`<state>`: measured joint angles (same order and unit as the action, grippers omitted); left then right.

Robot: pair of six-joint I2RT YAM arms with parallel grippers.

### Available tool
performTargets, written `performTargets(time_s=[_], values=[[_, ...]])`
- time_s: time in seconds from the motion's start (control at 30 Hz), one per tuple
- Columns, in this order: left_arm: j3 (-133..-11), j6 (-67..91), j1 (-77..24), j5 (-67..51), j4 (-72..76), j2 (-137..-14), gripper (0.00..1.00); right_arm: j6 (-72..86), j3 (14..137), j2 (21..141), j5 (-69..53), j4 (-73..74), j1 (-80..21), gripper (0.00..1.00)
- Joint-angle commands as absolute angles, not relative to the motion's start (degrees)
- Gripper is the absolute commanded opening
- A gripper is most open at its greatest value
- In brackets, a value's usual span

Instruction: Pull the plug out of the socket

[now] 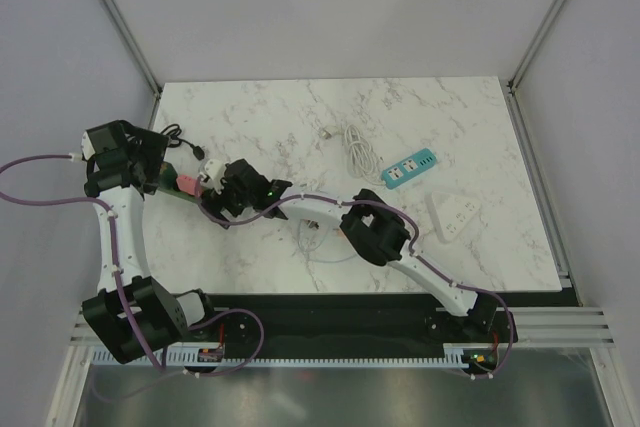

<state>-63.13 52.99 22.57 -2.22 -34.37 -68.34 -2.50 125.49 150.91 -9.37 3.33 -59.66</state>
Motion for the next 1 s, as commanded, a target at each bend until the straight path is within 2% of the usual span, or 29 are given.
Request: performTargets(time_s=[0.0,0.23,0.3,0.37,0.4,0.47,0.53,0.63,0.77,0.97], values=[[-62.6,54.9,23.1,-4.2,-33.5,-68.1,0.96,-0.2,129.2,152.6,-8.5,2.6,-59.7,0.98],[-61.7,55.3,23.4,-4.4,-32.5,-68.0,0.95,-0.1,130.6,153.5,-3.1,3.0,-59.7,0.85],[-61.4,55.7,23.6,-4.5,-32.3,-68.0,0.94,-0.1,130.7,153.4,-1.7,3.0,-59.7,0.75],[-61.0,56.0,23.7,-4.4,-32.0,-68.0,0.94,-0.1,130.4,153.1,-1.1,3.1,-59.8,0.62],[-60.7,56.1,23.8,-4.4,-31.8,-67.9,0.93,-0.3,130.3,152.8,-1.1,3.1,-59.7,0.4],[-60.6,56.2,23.9,-4.4,-31.6,-68.0,0.93,-0.7,129.0,152.2,-1.2,3.1,-59.7,0.29],[-60.3,56.2,23.9,-4.4,-31.1,-68.2,0.92,-1.1,127.6,150.8,-0.4,3.0,-59.6,0.29],[-59.9,56.2,23.9,-4.4,-30.4,-68.2,0.92,-1.5,124.0,148.4,2.5,3.0,-59.3,0.22],[-59.2,56.2,23.7,-5.4,-29.4,-68.7,0.91,-0.3,116.5,143.7,6.8,2.0,-58.1,0.02],[-58.9,55.7,22.0,-5.5,-28.1,-69.4,0.89,3.7,99.1,135.8,11.4,-6.2,-55.5,0.0]])
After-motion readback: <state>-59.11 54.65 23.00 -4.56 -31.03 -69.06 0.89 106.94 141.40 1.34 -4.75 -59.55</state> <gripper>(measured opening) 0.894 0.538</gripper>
